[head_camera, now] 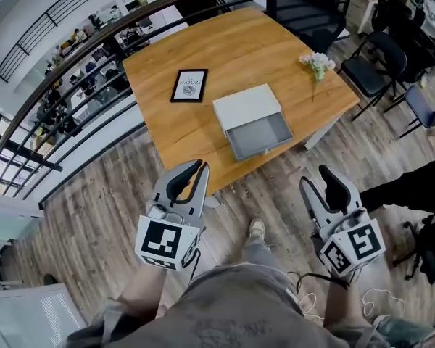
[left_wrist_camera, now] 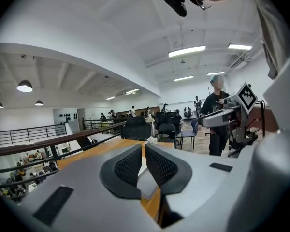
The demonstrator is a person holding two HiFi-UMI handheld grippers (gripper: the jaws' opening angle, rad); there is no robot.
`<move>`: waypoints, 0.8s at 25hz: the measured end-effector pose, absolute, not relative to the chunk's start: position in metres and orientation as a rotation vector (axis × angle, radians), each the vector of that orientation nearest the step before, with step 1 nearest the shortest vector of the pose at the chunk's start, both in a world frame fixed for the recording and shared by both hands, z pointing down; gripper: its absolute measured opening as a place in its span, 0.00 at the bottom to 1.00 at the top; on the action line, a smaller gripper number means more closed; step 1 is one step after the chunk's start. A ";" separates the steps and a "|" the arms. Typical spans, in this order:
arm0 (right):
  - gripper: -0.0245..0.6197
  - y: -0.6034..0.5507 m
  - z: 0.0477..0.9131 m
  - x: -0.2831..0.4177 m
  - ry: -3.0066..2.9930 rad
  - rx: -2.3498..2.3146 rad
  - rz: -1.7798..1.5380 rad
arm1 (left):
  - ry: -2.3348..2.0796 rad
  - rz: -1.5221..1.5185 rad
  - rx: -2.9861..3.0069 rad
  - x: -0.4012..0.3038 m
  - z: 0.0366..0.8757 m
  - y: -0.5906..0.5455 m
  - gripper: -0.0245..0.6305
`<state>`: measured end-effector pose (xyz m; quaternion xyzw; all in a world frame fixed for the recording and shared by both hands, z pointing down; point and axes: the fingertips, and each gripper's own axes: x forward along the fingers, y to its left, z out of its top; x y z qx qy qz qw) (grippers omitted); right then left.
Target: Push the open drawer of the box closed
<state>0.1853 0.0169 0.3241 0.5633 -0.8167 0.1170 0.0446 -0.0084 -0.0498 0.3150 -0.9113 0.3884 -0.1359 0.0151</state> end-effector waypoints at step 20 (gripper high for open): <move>0.34 -0.094 0.539 0.198 -2.246 1.278 0.800 | 1.339 -0.951 -2.951 0.030 0.475 -0.143 0.07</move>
